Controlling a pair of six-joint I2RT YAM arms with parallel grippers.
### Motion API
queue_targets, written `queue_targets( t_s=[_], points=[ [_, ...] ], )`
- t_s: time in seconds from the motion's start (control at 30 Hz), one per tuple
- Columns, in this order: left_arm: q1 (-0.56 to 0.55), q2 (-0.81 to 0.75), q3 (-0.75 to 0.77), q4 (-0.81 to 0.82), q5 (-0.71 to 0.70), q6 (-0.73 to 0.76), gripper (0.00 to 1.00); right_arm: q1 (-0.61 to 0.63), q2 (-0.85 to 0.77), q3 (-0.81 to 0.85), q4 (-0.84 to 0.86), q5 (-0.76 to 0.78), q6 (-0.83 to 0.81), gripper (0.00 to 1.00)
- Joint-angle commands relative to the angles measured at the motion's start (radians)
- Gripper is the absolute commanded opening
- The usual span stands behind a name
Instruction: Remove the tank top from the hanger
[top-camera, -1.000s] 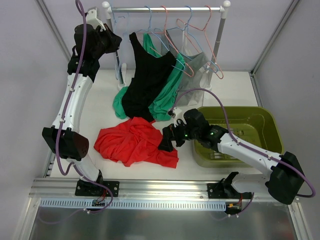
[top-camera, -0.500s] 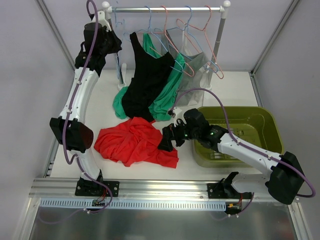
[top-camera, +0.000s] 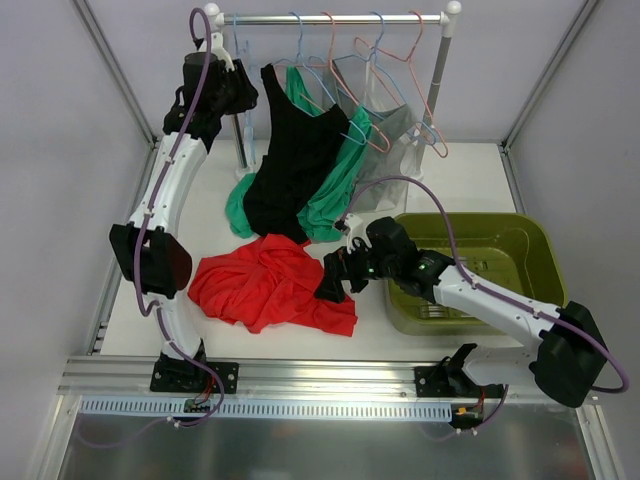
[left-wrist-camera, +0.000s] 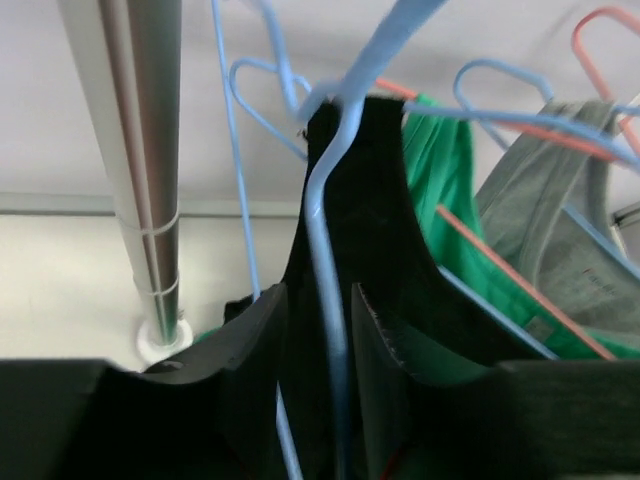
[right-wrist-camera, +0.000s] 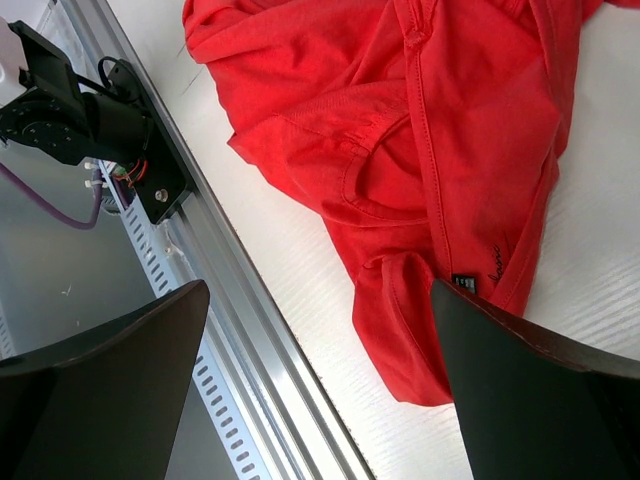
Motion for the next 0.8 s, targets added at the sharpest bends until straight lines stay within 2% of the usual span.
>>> queue_targets(
  t_s=[0.0, 0.03, 0.1, 0.23, 0.27, 0.37, 0.5, 0.67, 0.77],
  points=[
    [-0.008, -0.105, -0.078, 0.003, -0.014, -0.014, 0.41, 0.009, 0.041, 0.036, 0.035, 0.000, -0.007, 0.99],
    [-0.008, -0.125, -0.094, 0.002, -0.026, -0.017, 0.51, 0.018, 0.053, 0.048, 0.036, 0.004, -0.010, 0.99],
    [-0.006, -0.194, -0.150, 0.003, -0.041, -0.025, 0.98, 0.032, 0.099, 0.094, 0.036, 0.049, -0.017, 0.99],
    [-0.008, -0.339, -0.272, 0.003, -0.043, -0.037, 0.99, 0.084, 0.229, 0.206, 0.035, 0.126, -0.060, 0.99],
    [-0.008, -0.381, -0.311, 0.003, -0.041, -0.052, 0.99, 0.092, 0.305, 0.234, 0.036, 0.126, -0.101, 1.00],
    [-0.008, -0.566, -0.492, 0.003, -0.133, -0.089, 0.99, 0.145, 0.425, 0.370, 0.004, 0.182, -0.143, 1.00],
    [-0.008, -0.866, -0.768, -0.014, -0.291, -0.129, 0.99, 0.216, 0.664, 0.562, -0.088, 0.323, -0.221, 0.99],
    [-0.006, -1.175, -0.936, -0.122, -0.345, -0.135, 0.99, 0.273, 0.826, 0.673, -0.150, 0.374, -0.197, 1.00],
    [-0.008, -1.274, -0.985, -0.213, -0.359, -0.129, 0.99, 0.296, 0.926, 0.738, -0.211, 0.402, -0.185, 0.99]
  ],
)
